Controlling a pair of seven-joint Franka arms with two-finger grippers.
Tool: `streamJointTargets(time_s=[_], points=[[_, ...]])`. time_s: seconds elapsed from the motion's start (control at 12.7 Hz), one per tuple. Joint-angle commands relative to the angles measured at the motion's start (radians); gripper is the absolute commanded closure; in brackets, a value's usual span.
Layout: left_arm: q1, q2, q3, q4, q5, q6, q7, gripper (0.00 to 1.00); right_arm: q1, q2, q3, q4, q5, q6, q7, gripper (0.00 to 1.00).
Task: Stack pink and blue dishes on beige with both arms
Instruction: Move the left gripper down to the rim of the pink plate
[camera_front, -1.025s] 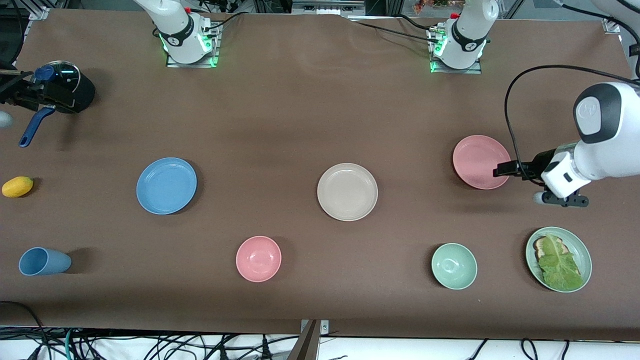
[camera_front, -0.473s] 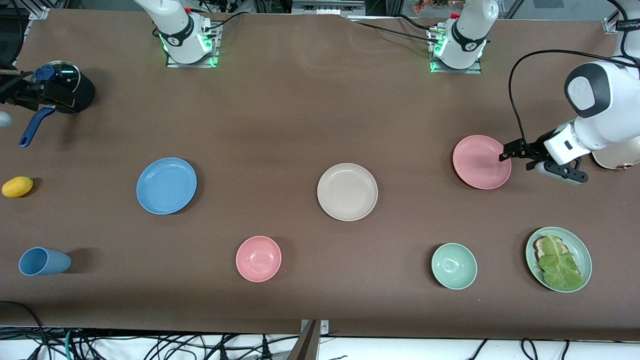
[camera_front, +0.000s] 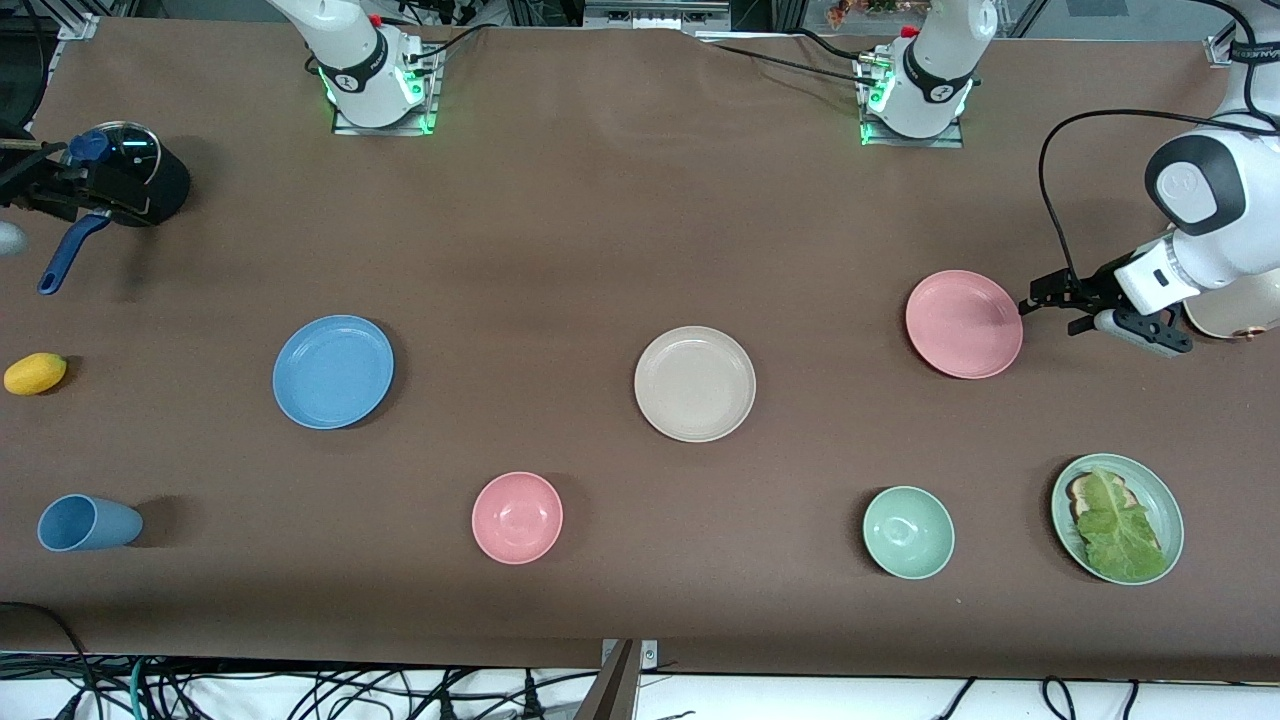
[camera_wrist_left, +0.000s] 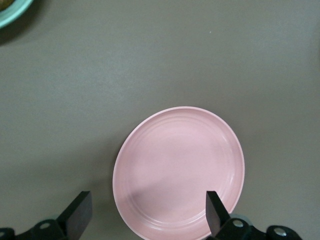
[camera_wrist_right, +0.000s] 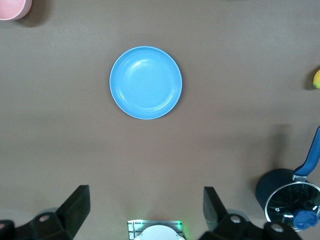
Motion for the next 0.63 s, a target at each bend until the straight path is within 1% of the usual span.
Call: streamJointTargets(time_s=[0.0,0.08,0.24,0.55], points=[[0.033,0.075,-0.003,0.000,-0.118,0.033,0.131,0.00,-0.002,0.005,0.000,0.020,-0.004,-0.025,-0.009,0.00],[0.037,0.090,-0.003,0.000,-0.146,0.033,0.139,0.00,-0.002,0.003,0.000,0.020,-0.004,-0.026,-0.009,0.00],[0.054,0.114,-0.003,0.000,-0.157,0.033,0.139,0.00,-0.001,0.003,0.000,0.020,-0.004,-0.026,-0.009,0.00],[0.066,0.157,-0.002,0.000,-0.217,0.044,0.140,0.00,-0.001,0.003,0.001,0.020,-0.004,-0.028,-0.009,0.00]])
